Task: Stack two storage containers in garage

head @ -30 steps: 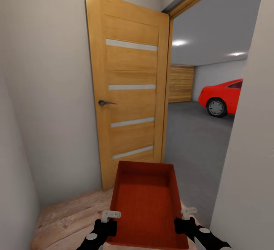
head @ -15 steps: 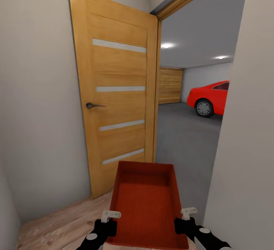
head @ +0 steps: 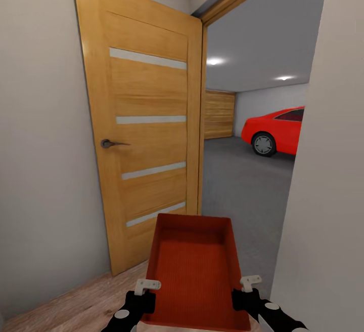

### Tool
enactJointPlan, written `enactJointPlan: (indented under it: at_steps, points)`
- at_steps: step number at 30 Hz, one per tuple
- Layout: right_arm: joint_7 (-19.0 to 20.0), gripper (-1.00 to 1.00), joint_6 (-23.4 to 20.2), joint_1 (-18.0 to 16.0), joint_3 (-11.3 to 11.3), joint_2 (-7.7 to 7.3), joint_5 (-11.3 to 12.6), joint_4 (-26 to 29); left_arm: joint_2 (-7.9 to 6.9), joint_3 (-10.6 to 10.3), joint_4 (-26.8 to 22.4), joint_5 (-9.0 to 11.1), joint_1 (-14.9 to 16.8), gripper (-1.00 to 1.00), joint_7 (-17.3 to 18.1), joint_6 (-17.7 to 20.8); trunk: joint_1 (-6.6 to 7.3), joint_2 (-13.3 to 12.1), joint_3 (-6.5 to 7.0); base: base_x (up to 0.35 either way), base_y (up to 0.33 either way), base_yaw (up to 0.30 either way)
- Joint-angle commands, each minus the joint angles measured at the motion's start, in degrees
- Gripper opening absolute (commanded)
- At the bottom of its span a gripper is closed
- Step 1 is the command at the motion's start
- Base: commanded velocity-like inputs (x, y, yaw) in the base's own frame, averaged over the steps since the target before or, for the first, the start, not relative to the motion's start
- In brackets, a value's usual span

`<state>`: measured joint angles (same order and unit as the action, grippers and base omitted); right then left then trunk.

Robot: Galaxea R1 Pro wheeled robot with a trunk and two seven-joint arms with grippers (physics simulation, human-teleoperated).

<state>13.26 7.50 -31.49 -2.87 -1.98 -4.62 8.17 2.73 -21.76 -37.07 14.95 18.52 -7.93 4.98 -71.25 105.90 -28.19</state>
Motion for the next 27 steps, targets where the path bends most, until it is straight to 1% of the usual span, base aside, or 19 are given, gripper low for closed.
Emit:
enactJointPlan:
  at_steps: [1,23,27]
  points:
    - [0.02,-1.0,5.42,-0.06,0.41,0.01,-0.06,0.09,-0.09,-0.3,0.03,0.7,0.03,-1.0,-0.95,0.24,0.01,0.04,-0.07,0.006,0.0,-0.004]
    - [0.01,-1.0,5.4,-0.06,0.41,0.06,-0.26,0.09,-0.11,-0.3,0.07,0.7,0.03,-1.0,-0.95,0.25,0.01,0.04,-0.06,0.0,0.0,-0.001]
    - [0.07,-1.0,5.42,-0.06,0.41,0.05,-0.13,0.09,-0.18,-0.3,0.05,0.79,0.03,-1.0,-0.95,0.21,0.01,0.04,0.17,0.0,0.0,-0.171]
